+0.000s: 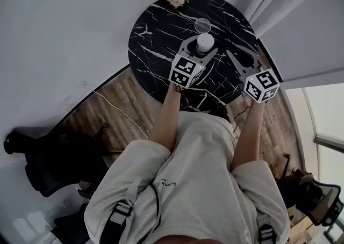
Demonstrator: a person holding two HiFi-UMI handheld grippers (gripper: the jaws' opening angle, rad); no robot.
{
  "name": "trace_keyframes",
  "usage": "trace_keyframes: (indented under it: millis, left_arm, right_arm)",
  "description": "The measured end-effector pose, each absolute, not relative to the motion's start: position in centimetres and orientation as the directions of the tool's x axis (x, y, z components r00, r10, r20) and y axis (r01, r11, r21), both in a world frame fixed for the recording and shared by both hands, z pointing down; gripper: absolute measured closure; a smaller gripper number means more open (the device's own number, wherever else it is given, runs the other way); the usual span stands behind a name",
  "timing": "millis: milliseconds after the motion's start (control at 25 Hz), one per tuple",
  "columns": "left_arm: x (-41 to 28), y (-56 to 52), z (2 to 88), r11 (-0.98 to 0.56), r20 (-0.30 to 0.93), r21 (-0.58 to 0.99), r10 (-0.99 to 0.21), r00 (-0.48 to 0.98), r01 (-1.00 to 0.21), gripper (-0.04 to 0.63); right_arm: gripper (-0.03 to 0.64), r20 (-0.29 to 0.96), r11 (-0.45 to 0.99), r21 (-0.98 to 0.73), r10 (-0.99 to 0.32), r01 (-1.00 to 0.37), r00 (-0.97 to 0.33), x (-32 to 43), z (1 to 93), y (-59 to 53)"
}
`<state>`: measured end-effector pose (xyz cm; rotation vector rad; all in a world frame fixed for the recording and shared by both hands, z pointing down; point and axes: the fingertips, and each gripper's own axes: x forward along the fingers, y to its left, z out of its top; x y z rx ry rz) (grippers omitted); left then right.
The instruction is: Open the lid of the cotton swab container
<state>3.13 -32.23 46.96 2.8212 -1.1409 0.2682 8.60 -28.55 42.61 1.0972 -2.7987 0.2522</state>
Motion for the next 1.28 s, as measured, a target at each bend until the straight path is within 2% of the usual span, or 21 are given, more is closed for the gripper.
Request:
trace_keyframes:
  millis: [360,1280]
  left_arm:
    - [3.5,-31.9,47.1,-0.718,0.189,0.027,-0.680,0.709,-0.696,0.330]
    - [4.7,-31.7,46.9,-0.733,0.181,0.024,-0.666,0.724,-0.680,0.330]
  right_arm:
    - [0.581,0.085,0.743,-0.257,-0.619,-0.617,-0.781,8.4,41.6,-27.6]
    - [0.583,0.096,0.743,-0.240,-0.622,-0.625,-0.777,9.8,41.5,-27.2]
